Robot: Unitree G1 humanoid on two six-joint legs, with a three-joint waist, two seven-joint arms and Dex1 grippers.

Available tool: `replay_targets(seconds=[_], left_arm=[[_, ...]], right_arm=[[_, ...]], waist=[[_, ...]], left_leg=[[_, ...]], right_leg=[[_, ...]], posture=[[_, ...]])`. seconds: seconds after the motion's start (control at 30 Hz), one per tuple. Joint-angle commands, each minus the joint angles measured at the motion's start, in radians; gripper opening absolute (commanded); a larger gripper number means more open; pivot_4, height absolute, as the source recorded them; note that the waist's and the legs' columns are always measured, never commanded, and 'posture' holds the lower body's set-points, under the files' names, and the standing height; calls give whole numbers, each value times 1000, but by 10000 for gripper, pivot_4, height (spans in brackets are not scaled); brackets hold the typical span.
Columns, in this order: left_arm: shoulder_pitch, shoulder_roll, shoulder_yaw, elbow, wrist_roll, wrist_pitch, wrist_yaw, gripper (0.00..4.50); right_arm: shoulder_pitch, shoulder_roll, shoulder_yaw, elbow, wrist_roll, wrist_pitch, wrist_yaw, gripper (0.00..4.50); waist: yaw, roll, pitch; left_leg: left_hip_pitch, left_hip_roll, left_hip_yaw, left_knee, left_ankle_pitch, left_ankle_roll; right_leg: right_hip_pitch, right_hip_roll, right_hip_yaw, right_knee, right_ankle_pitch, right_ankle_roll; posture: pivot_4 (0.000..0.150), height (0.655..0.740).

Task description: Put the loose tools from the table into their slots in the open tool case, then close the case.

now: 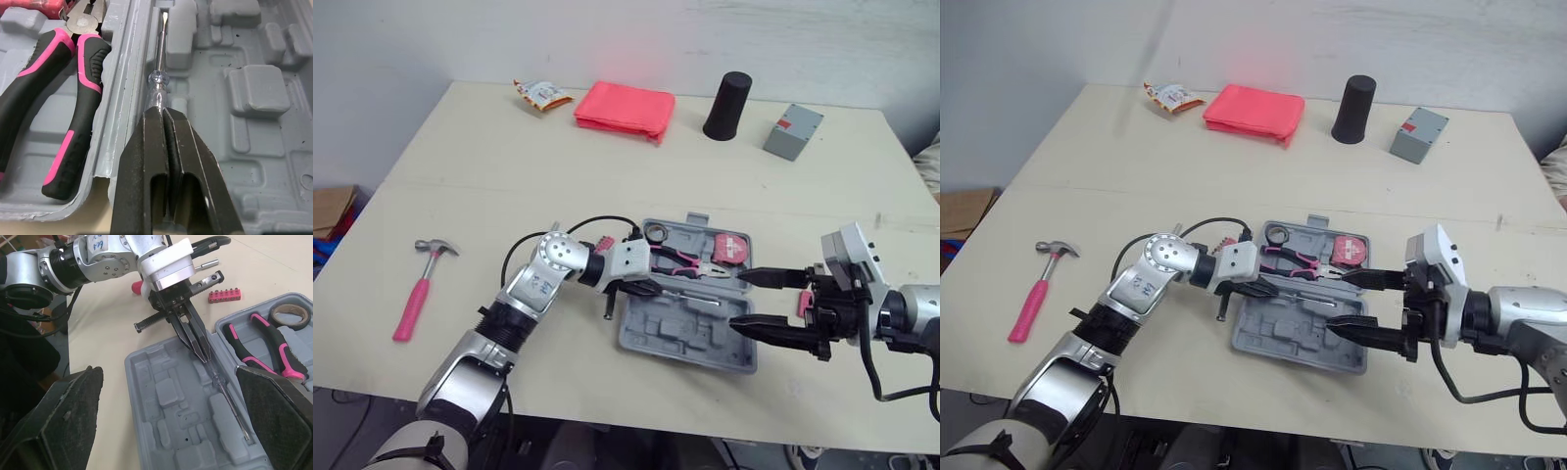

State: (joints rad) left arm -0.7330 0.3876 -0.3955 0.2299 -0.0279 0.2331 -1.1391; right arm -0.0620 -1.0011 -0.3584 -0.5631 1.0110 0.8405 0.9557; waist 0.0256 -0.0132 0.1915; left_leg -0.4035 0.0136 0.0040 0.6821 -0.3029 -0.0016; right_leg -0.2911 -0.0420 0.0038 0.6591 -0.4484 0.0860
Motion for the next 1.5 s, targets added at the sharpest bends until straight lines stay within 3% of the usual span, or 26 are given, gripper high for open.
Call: replay_targets(seconds=[0.03, 0.27, 0.3, 0.37, 0.47, 0.57, 0.63, 0.83, 0.97, 1.27, 1.5], left_arm=[[37, 28, 82, -167, -115, 126, -28, 177], [185, 90, 482, -604, -414, 530, 197, 177], [228, 94, 552, -656, -446, 595, 250, 2587], [319, 110, 668, -751, -510, 684, 316, 8335], [568, 128, 886, -925, -544, 718, 381, 22195], [823, 68, 1150, -1047, -586, 716, 454, 37303], [969, 19, 1304, -1073, -613, 683, 479, 44616], [1309, -85, 1671, -936, -678, 517, 478, 44616], [1390, -4, 1773, -746, -709, 441, 462, 44616], [1366, 272, 1716, -306, -589, 244, 420, 44616], [1304, 352, 1630, -225, -565, 197, 421, 44616]], right_arm=[[-7, 1, -23, -20, -2, -26, 2, 45000], [-103, 14, 36, 42, -46, -71, 24, 45000], [-127, 19, 55, 60, -56, -79, 32, 45000], [-165, 28, 84, 89, -68, -90, 54, 45000], [-240, 34, 124, 153, -68, -94, 113, 45000], [-323, 26, 157, 246, -90, -100, 175, 45000], [-360, 24, 171, 301, -111, -107, 206, 45000], [-266, -81, 78, 481, -243, -175, 269, 45000], [-151, -157, -28, 643, -336, -263, 319, 45000], [-2, -205, -176, 982, -494, -466, 365, 45000], [29, -183, -223, 967, -498, -479, 352, 45000]], waist=[[-6, 0, 0], [-16, 0, 1], [-23, 0, 1], [-30, 0, 1], [-36, 0, 1], [-42, -1, 1], [-41, -2, 1], [-19, -3, 2], [-13, -2, 2], [-55, -1, 2], [-86, 1, 2]], left_leg=[[0, 0, 0, 0, 0, 0], [-3, 1, 0, -1, 0, 0], [-3, 1, 0, -1, 0, 0], [-1, 1, -1, -2, 0, 0], [-2, 1, 0, -2, 0, 0], [-1, 1, -1, -3, 0, 0], [-1, 1, -2, -2, 0, 0], [0, 0, -4, -2, -4, 3], [0, -2, -3, -3, -5, 5], [13, -1, 3, -22, -4, 5], [16, 0, 6, -29, -3, 2]], right_leg=[[0, 0, 0, 0, 0, 0], [-4, 1, 1, 1, 0, 0], [-4, 1, 1, 0, 0, 0], [-2, 0, 1, 0, 0, 0], [-2, 0, 1, -1, 0, 0], [-2, 0, 2, -3, 0, 0], [-2, -1, 1, -6, 0, 0], [3, -3, -2, -15, 0, 0], [3, -4, -1, -18, 0, 0], [6, -5, 3, -21, -1, -2], [5, -5, 5, -20, -1, -3]], posture=[[1500, 7361], [1500, 7361], [1500, 7361], [1500, 7361], [1500, 7361], [1500, 7361], [1500, 7361], [1500, 7361], [1500, 7361], [1500, 7361], [1500, 7361]])
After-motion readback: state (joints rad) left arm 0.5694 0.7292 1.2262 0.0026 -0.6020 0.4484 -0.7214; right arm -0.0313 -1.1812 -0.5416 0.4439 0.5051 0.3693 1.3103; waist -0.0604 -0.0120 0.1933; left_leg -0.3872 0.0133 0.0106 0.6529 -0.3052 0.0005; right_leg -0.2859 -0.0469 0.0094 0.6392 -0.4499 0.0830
